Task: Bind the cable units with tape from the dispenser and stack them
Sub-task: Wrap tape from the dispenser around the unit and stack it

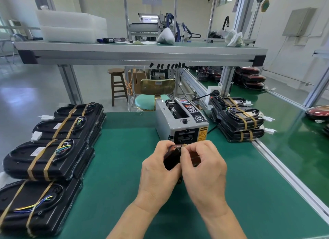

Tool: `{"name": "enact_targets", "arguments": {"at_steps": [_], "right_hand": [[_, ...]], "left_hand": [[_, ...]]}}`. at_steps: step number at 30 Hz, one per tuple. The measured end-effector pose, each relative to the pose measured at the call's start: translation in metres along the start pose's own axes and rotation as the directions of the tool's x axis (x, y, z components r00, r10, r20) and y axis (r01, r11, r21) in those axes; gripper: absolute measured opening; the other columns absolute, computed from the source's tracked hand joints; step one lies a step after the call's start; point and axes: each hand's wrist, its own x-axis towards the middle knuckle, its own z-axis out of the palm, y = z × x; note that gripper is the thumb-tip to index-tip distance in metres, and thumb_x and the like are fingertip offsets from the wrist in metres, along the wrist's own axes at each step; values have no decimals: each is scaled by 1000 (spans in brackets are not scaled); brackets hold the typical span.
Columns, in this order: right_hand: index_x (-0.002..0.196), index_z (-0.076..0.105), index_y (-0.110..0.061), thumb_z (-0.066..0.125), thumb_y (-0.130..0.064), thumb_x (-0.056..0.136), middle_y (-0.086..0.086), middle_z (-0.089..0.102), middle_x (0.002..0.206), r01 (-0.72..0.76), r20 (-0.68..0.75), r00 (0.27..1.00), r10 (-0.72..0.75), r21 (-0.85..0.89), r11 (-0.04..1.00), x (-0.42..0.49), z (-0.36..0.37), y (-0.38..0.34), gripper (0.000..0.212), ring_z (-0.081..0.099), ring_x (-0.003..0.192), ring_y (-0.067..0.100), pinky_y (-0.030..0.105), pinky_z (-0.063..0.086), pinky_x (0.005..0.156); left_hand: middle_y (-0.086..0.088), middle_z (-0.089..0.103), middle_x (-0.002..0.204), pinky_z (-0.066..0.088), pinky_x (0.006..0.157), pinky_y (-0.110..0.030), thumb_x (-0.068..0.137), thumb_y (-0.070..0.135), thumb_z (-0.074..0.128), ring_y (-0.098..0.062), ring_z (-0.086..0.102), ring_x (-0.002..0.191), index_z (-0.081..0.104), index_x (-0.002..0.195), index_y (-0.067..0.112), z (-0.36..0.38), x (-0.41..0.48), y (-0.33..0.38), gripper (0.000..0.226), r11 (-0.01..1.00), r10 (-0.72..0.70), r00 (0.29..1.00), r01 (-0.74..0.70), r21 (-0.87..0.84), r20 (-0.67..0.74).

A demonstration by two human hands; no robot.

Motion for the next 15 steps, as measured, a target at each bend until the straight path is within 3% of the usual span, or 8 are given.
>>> {"name": "enact_targets", "arguments": {"at_steps": [3, 7, 15], "right_hand": [[78, 64, -24, 72, -17, 84, -15, 55, 81, 14, 8, 1000, -14, 1, 1000, 0, -1, 0, 13, 53, 73, 6, 17, 42, 64], [78, 65, -25, 64, -23, 85, -15, 57, 80, 28, 22, 999, -29, 44, 999, -1, -2, -2, 8, 57, 73, 6, 26, 48, 64], [85, 67, -24, 64, -22, 87, -15, 59, 85, 109, 53, 993, -110, 29, 994, -3, -4, 0, 4, 60, 78, 10, 32, 52, 66]], "left_hand": [[20, 67, 90, 53, 73, -18, 76, 17, 77, -6, 64, 86, 56, 98, 37, 0, 0, -1, 36, 1000, 3, 1000, -3, 3, -3], [20, 67, 90, 50, 73, -13, 76, 16, 77, -5, 64, 86, 55, 98, 38, -1, 0, -1, 38, 1000, -3, 1000, 3, -8, -7], [20, 68, 89, 51, 74, -17, 77, 16, 76, -5, 65, 86, 57, 97, 34, -2, 0, -1, 33, 1000, 0, 1000, 0, -15, -10]]}}
